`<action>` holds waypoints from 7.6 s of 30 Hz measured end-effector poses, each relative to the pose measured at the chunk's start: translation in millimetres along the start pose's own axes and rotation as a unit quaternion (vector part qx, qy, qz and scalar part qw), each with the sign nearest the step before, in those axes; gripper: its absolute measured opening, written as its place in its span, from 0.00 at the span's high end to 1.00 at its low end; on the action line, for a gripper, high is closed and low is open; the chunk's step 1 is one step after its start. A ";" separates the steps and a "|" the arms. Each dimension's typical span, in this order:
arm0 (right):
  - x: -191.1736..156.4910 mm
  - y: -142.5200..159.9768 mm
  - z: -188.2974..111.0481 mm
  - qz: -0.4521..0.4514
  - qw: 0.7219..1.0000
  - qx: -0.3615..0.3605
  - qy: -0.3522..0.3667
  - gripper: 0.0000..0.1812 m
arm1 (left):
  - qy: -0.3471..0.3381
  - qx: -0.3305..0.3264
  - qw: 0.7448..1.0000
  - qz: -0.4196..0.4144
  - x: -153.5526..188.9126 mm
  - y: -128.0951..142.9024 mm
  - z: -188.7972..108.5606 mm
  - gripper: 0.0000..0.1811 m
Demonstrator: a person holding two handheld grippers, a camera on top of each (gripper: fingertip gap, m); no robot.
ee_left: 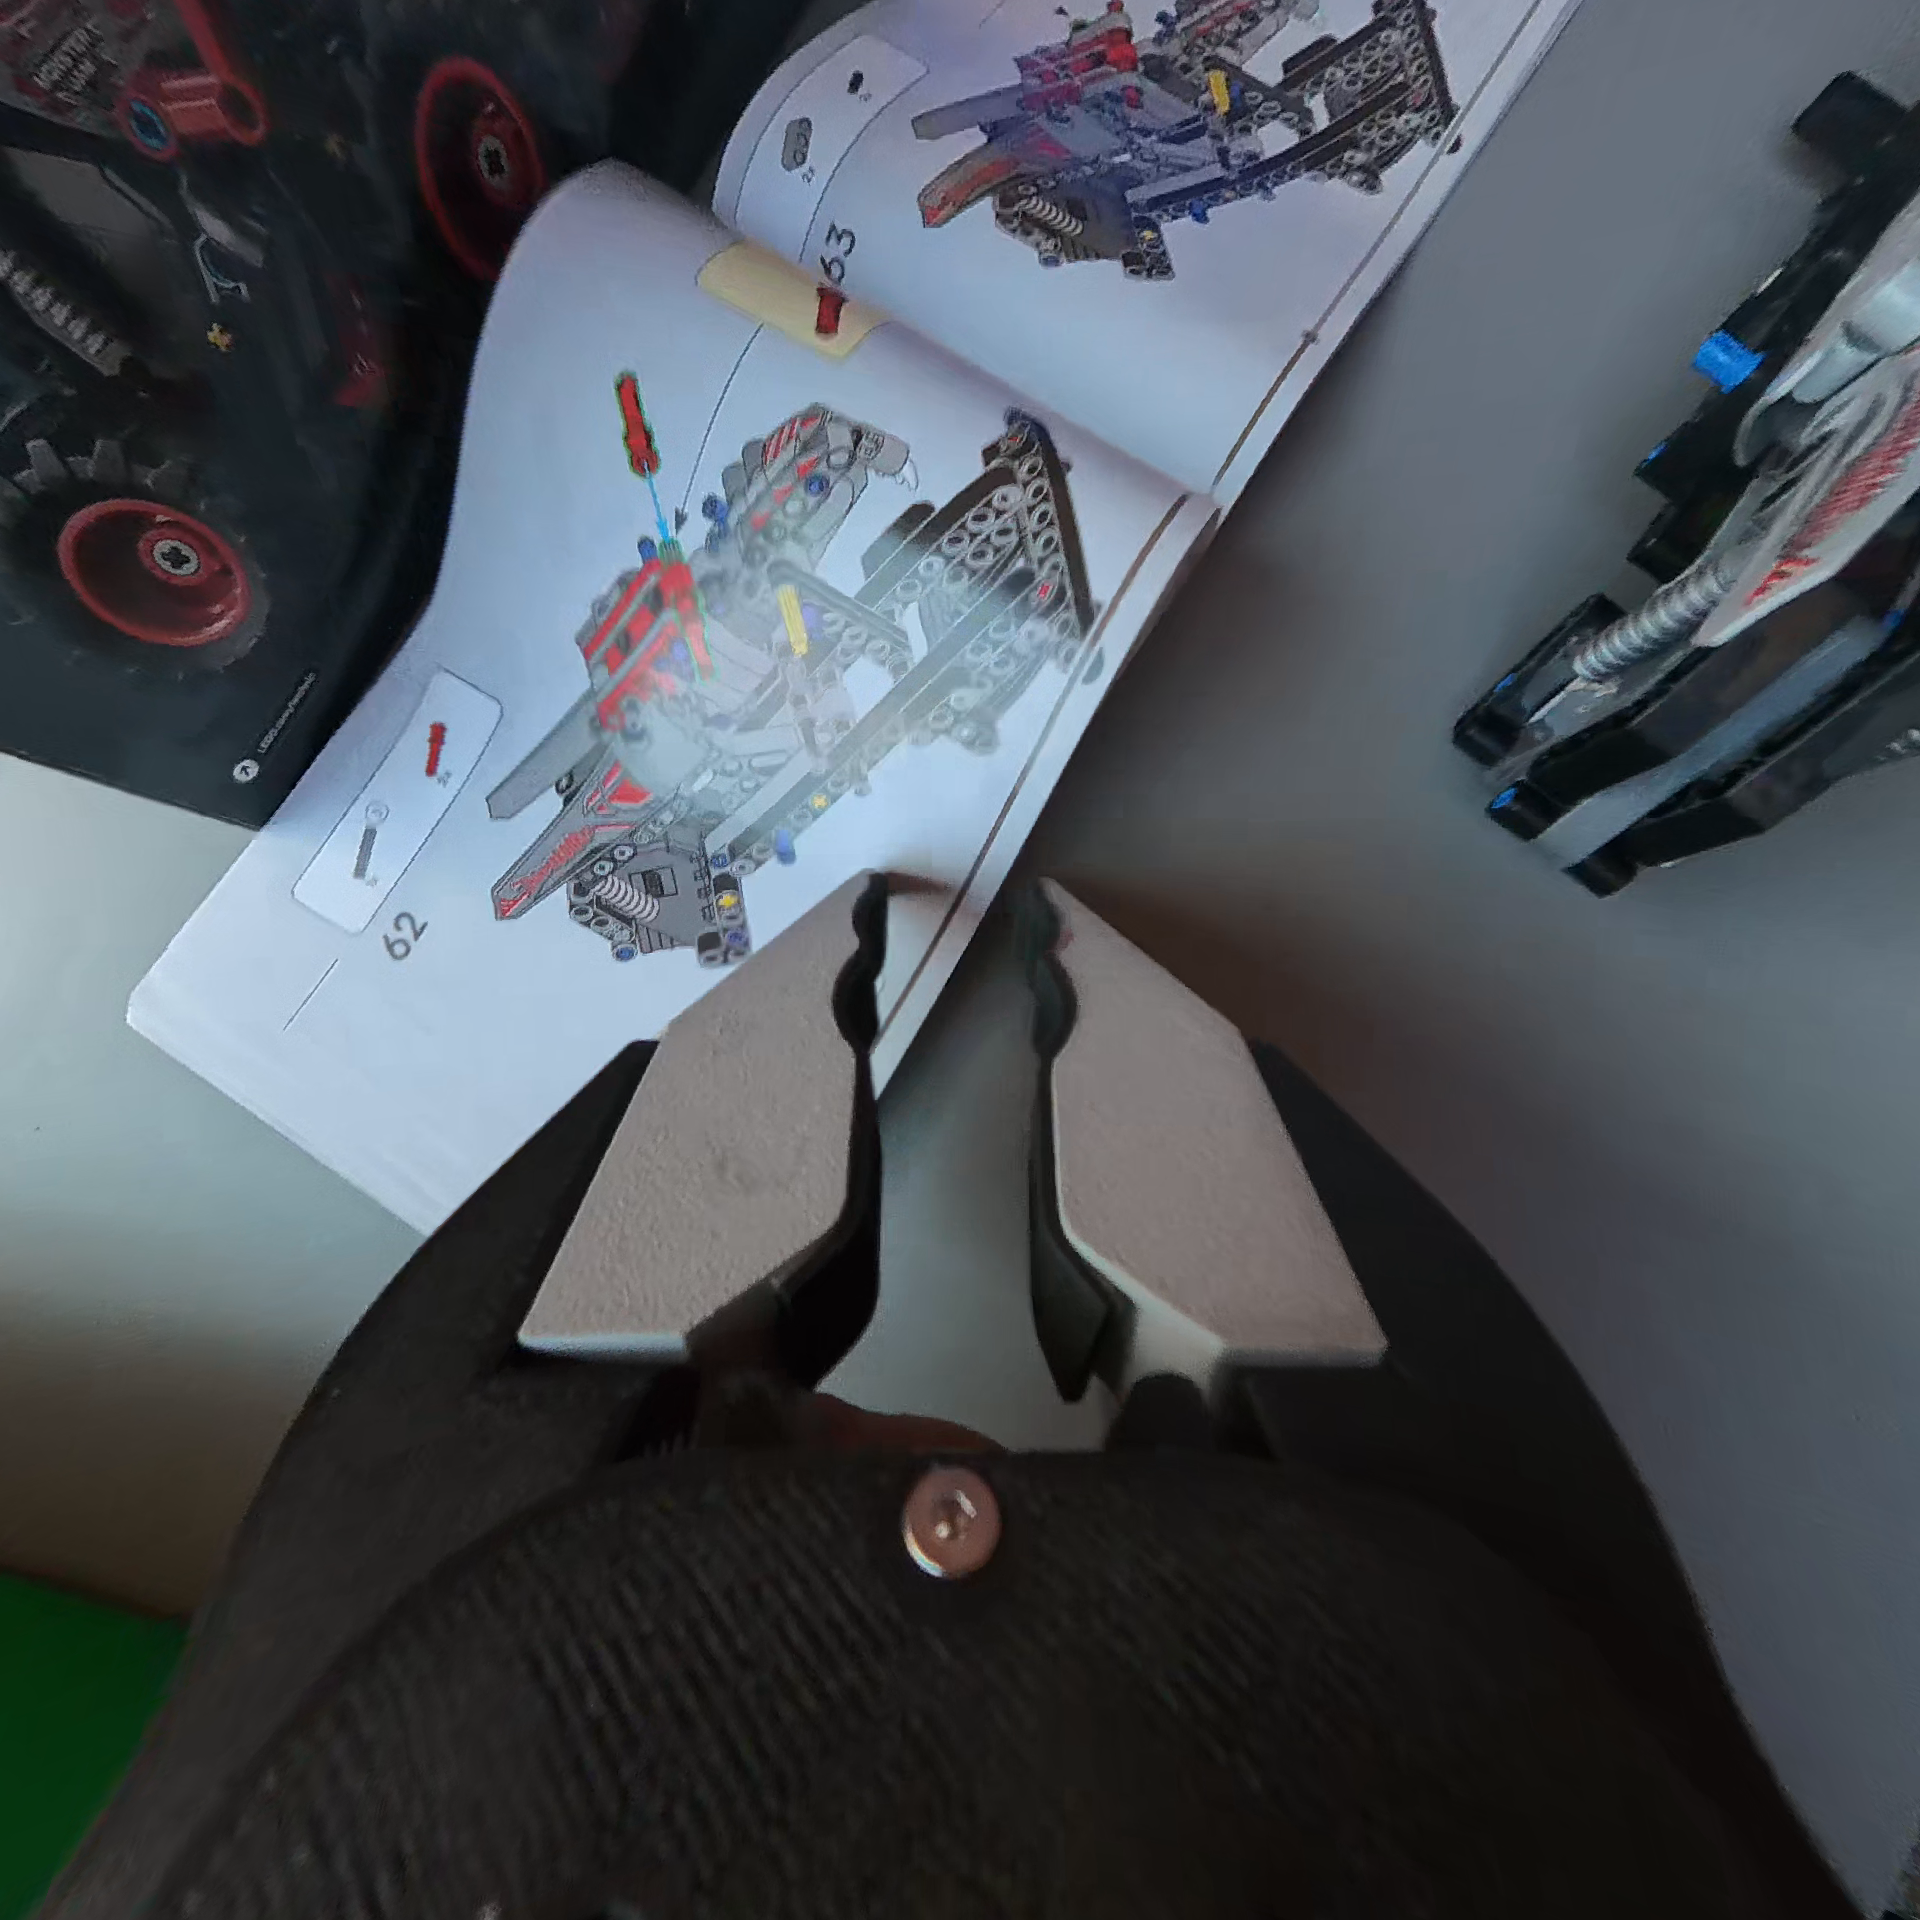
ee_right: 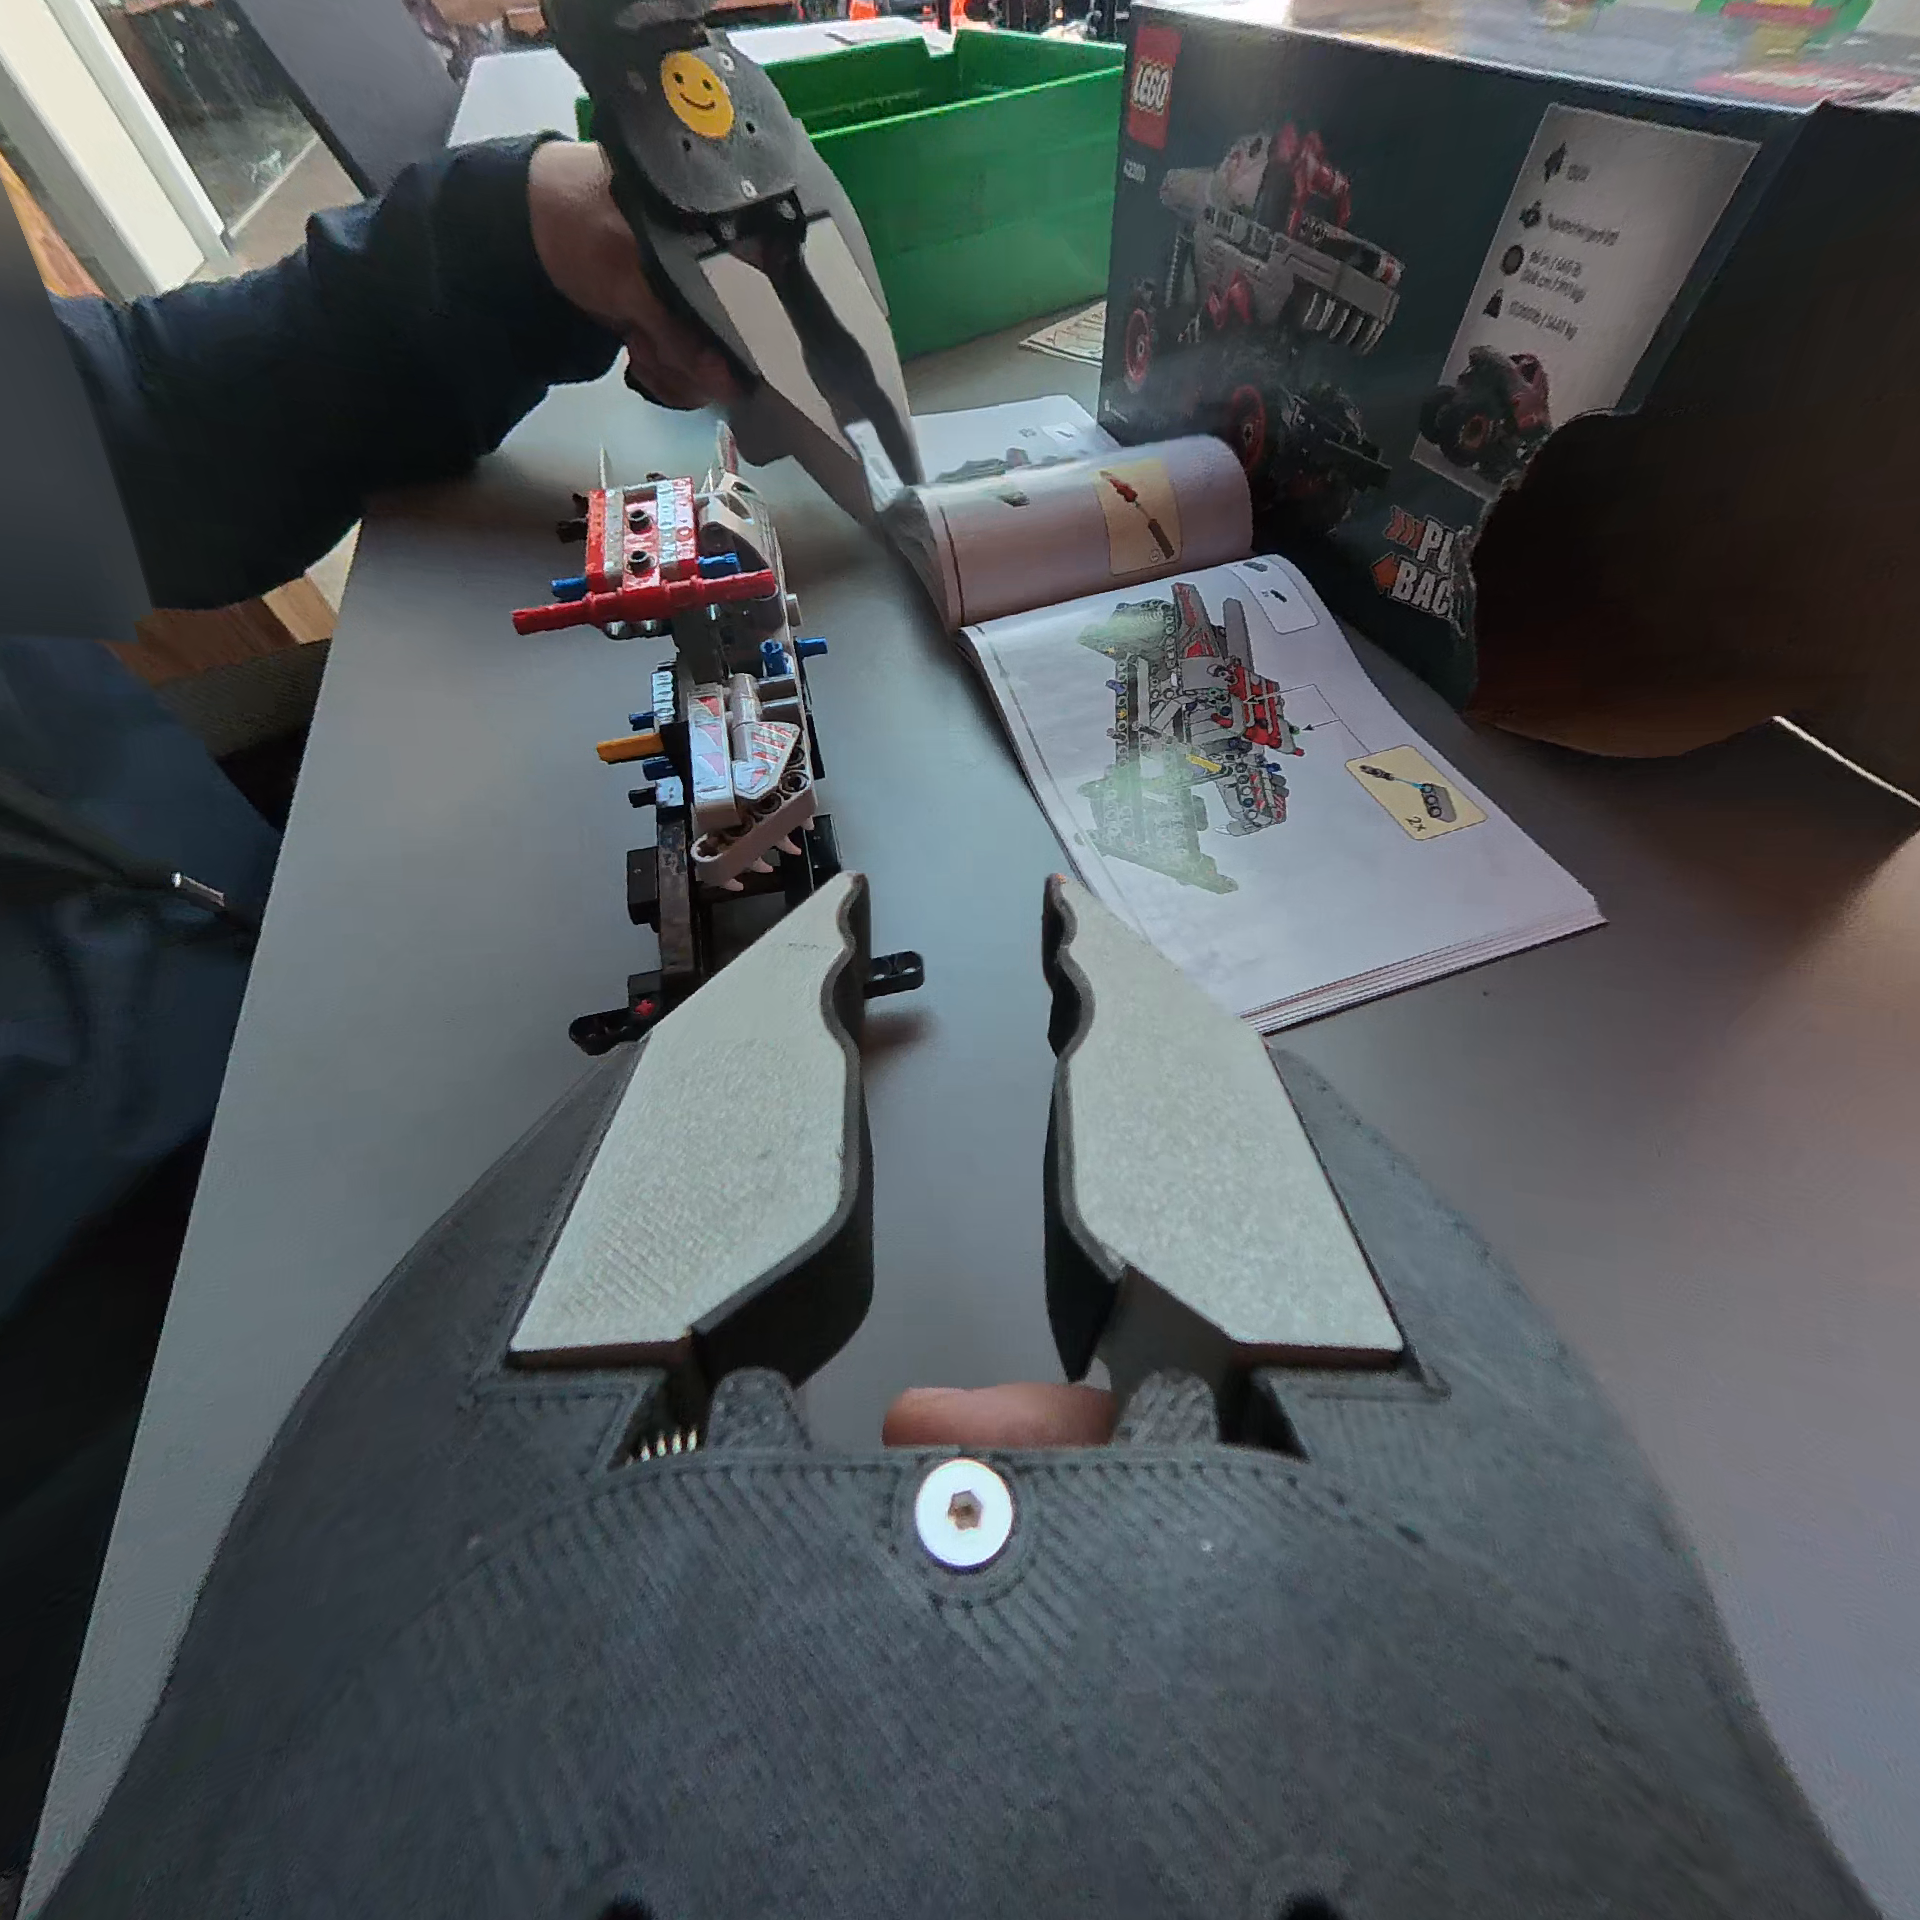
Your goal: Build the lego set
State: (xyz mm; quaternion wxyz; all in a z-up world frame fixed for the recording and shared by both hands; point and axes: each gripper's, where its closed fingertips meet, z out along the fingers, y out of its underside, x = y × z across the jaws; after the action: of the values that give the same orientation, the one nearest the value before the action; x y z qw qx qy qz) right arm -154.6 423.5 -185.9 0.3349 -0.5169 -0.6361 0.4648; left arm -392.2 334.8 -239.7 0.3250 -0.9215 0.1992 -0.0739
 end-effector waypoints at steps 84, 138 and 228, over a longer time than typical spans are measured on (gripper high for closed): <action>-184.0 -17.0 78.0 -0.114 0.954 -0.012 -0.278 0.76 | 0.038 0.154 0.986 0.044 55.8 -49.3 14.3 0.79; 50.6 -14.6 23.9 -0.012 0.986 0.022 0.163 0.89 | -0.070 0.246 0.962 -0.093 -30.6 -46.2 -62.0 0.86; 54.7 -52.7 -17.9 0.032 0.970 0.147 0.188 0.85 | -0.080 0.247 0.962 -0.081 -25.9 -48.7 -55.5 0.88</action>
State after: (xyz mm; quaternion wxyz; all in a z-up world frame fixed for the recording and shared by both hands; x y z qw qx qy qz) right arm -169.7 479.1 -133.3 0.5060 -0.5601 -0.4693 0.4582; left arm -414.9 348.5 -166.1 0.5504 -0.8285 0.0728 -0.0734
